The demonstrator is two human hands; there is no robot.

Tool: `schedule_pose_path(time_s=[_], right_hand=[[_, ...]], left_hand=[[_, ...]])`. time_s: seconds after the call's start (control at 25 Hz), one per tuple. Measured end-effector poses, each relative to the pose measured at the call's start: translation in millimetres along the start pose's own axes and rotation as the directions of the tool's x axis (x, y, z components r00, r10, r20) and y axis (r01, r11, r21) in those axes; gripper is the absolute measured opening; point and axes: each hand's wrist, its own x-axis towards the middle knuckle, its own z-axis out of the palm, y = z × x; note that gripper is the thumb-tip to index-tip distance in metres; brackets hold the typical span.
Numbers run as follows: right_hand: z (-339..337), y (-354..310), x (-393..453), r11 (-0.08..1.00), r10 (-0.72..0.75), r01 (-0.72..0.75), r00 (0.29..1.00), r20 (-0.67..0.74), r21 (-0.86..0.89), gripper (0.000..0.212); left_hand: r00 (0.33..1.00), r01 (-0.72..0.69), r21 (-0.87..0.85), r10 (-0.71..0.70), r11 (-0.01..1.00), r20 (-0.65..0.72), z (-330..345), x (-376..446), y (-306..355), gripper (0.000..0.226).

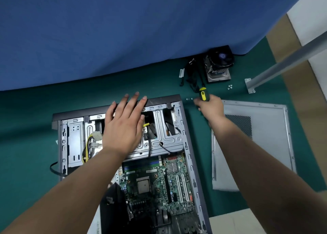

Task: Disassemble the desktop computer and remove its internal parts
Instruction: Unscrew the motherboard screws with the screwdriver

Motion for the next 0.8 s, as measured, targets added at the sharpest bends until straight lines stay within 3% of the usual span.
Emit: schedule_pose_path(time_s=[0.16, 0.32, 0.44, 0.52, 0.6, 0.64, 0.68, 0.8], right_hand=[[-38, -31, -80, 0.927, -0.077, 0.005, 0.981, 0.178, 0.374, 0.024], [-59, -58, -161, 0.775, -0.225, 0.023, 0.944, 0.241, 0.631, 0.02], [-45, -59, -213, 0.751, -0.266, 0.067, 0.941, 0.208, 0.657, 0.023], [-27, -50, -238, 0.778, -0.262, 0.093, 0.947, 0.187, 0.622, 0.02], [-11, -34, -257, 0.802, -0.281, 0.142, 0.947, 0.156, 0.58, 0.02], [-5, -25, -265, 0.817, -0.296, 0.171, 0.944, 0.144, 0.551, 0.024], [-2, -18, -271, 0.835, -0.305, 0.192, 0.942, 0.143, 0.516, 0.03], [-2, 2, -285, 0.935, -0.283, 0.246, 0.952, 0.117, 0.256, 0.045]], left_hand=[[0.997, 0.009, -0.104, -0.001, 0.995, 0.077, -16, 0, 2, 0.053], [0.983, 0.059, -0.477, 0.032, 0.877, 0.18, -51, -9, 9, 0.052], [0.956, 0.05, -0.698, 0.168, 0.714, 0.24, -76, -66, 41, 0.051], [0.892, 0.162, -0.818, 0.272, 0.552, 0.36, -82, -109, 64, 0.044], [0.885, 0.301, -0.871, 0.226, 0.387, 0.406, -79, -136, 71, 0.026], [0.889, 0.338, -0.871, 0.183, 0.356, 0.419, -77, -145, 67, 0.02], [0.896, 0.333, -0.865, 0.161, 0.375, 0.414, -75, -150, 62, 0.018], [0.903, 0.184, -0.784, 0.213, 0.592, 0.373, -73, -162, 45, 0.016]])
